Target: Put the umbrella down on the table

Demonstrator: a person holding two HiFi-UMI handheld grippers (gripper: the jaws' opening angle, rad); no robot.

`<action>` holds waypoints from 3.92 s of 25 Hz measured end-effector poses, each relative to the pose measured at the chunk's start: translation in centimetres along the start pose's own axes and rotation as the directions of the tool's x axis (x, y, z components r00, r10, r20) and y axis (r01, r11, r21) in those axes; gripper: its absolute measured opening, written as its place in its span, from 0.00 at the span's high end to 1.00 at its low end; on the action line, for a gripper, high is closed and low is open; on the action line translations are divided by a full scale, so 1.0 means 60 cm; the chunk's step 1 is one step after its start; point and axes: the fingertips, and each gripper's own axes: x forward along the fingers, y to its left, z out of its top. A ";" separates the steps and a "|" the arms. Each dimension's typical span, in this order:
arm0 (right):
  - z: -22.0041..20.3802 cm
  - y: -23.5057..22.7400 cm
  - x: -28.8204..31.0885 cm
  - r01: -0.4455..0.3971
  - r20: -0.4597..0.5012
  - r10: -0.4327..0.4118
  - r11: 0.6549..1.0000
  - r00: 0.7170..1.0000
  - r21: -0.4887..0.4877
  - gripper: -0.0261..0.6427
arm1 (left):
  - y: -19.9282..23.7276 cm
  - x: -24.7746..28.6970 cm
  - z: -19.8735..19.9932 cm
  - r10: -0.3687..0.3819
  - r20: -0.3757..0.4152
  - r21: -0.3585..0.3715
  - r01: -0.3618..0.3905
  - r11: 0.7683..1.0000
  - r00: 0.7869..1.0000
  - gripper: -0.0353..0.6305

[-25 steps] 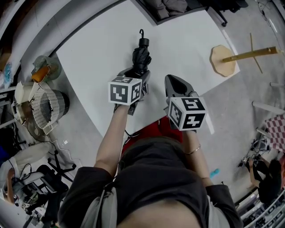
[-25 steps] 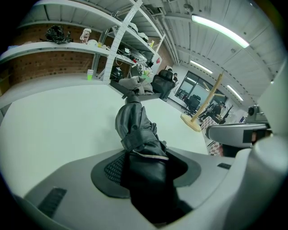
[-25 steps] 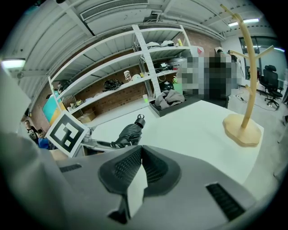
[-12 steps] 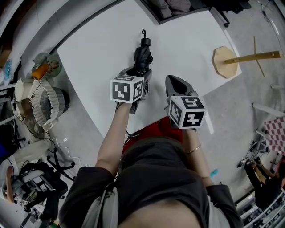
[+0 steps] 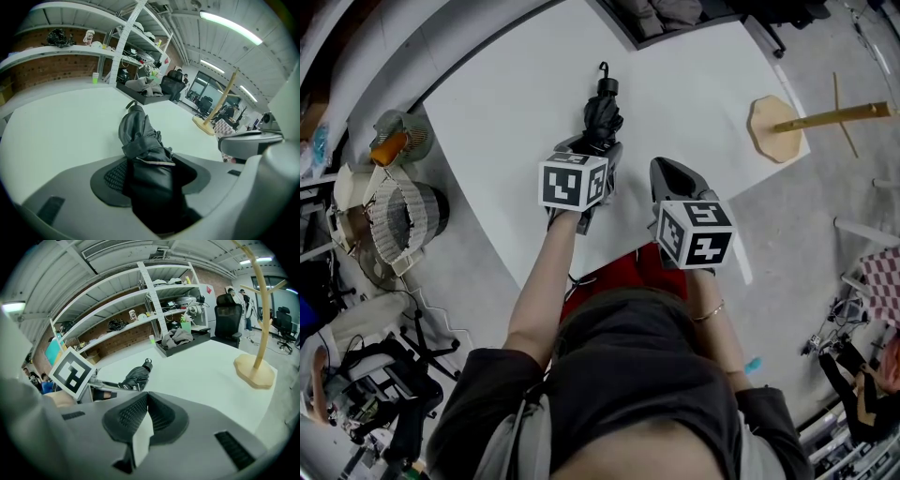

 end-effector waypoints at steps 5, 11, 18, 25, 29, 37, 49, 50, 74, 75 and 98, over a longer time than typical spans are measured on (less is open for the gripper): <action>-0.007 0.008 -0.005 -0.003 0.003 0.003 1.000 1.000 -0.004 0.93 | 0.004 -0.003 0.002 0.049 0.008 0.044 -0.049 0.998 0.999 0.56; -0.014 0.013 -0.020 0.013 0.010 -0.013 1.000 1.000 -0.005 0.93 | 0.010 -0.018 0.011 0.098 0.075 0.057 -0.103 0.993 0.992 0.53; -0.026 0.024 -0.035 0.037 0.013 -0.037 0.999 0.999 -0.014 0.93 | 0.012 -0.041 0.022 0.127 0.184 0.059 -0.140 0.988 0.975 0.52; -0.036 0.018 -0.045 0.051 0.011 -0.051 0.999 0.999 -0.015 0.93 | 0.008 -0.058 0.034 0.137 0.286 0.035 -0.153 0.988 0.948 0.53; -0.044 0.022 -0.050 0.040 0.007 -0.040 0.999 0.999 -0.017 0.93 | 0.008 -0.078 0.040 0.156 0.339 0.017 -0.172 0.985 0.928 0.53; -0.039 0.016 -0.059 0.011 0.031 -0.011 1.000 0.999 -0.017 0.93 | -0.002 -0.132 0.060 0.200 0.442 -0.008 -0.219 0.976 0.874 0.76; -0.035 0.009 -0.117 -0.062 0.083 0.065 0.997 0.994 -0.042 0.93 | -0.065 -0.211 0.037 0.203 0.541 -0.073 -0.195 0.978 0.816 0.93; -0.035 0.008 -0.123 -0.067 0.089 0.071 0.997 0.994 -0.044 0.93 | -0.073 -0.217 0.033 0.200 0.545 -0.075 -0.191 0.979 0.814 0.93; -0.056 0.015 -0.274 -0.166 0.251 0.206 0.971 0.946 -0.172 0.93 | -0.237 -0.352 -0.071 0.234 0.653 -0.096 -0.228 0.969 0.720 0.93; -0.056 0.017 -0.279 -0.167 0.257 0.210 0.970 0.943 -0.177 0.93 | -0.241 -0.357 -0.077 0.237 0.654 -0.098 -0.231 0.968 0.719 0.93; -0.034 0.040 -0.383 -0.194 0.380 0.283 0.947 0.881 -0.256 0.93 | -0.300 -0.431 -0.135 0.307 0.683 -0.127 -0.306 0.944 0.663 0.93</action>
